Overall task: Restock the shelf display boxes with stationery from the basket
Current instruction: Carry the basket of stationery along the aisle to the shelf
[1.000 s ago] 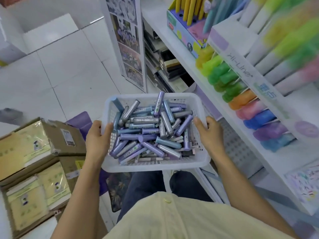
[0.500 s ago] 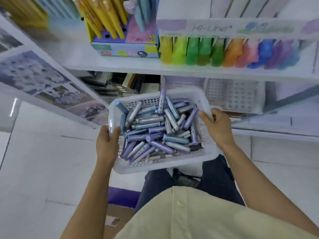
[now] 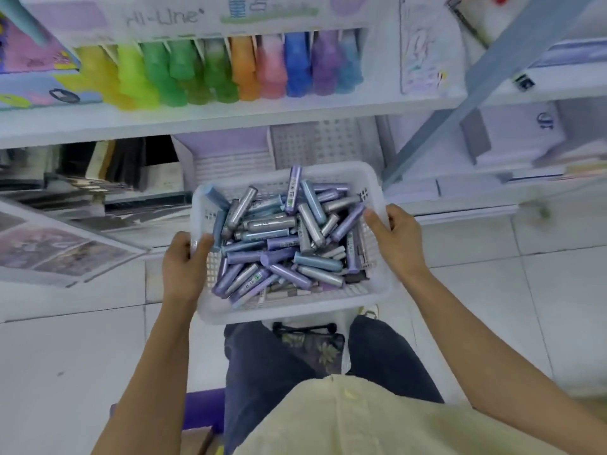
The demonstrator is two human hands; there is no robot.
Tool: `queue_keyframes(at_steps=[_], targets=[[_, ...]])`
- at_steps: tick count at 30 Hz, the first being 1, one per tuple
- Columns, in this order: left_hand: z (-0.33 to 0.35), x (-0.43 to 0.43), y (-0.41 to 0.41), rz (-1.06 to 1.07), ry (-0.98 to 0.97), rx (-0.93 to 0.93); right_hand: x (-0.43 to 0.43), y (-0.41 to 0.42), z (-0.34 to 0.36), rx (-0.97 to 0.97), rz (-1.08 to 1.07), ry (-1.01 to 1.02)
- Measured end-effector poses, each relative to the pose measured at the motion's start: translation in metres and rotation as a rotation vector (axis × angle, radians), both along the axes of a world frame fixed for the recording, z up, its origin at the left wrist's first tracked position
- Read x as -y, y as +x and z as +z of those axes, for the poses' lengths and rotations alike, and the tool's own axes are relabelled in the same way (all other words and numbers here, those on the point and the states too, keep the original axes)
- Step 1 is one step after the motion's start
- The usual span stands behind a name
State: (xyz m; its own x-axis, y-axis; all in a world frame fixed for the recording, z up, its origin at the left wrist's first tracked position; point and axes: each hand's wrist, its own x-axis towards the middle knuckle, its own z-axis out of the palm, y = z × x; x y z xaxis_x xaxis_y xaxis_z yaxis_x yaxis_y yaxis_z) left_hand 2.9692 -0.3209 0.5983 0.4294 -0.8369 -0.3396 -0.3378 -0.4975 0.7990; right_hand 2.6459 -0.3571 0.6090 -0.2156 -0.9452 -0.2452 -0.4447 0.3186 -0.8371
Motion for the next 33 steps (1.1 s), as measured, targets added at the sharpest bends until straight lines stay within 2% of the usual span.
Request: queue_keyframes(at_steps=[6,11,21,29,33], targets=[[-0.044,0.006,-0.041,-0.065,0.092,0.055,-0.007,-0.044,-0.038,-0.039,-0.048,0.035],[-0.11,0.014,-0.043,-0.113,0.179,0.147,-0.014,-0.044,-0.109,-0.047,-0.144,0.062],[-0.313,0.015,-0.038,-0.234,0.312,0.251,-0.025,-0.045,-0.328,-0.096,-0.143,0.135],[-0.497,0.031,-0.034,-0.346,0.451,0.358,-0.01,-0.05,-0.517,-0.27,0.01,0.31],[-0.575,0.031,-0.029,-0.354,0.528,0.392,0.005,-0.041,-0.593,-0.316,0.071,0.335]])
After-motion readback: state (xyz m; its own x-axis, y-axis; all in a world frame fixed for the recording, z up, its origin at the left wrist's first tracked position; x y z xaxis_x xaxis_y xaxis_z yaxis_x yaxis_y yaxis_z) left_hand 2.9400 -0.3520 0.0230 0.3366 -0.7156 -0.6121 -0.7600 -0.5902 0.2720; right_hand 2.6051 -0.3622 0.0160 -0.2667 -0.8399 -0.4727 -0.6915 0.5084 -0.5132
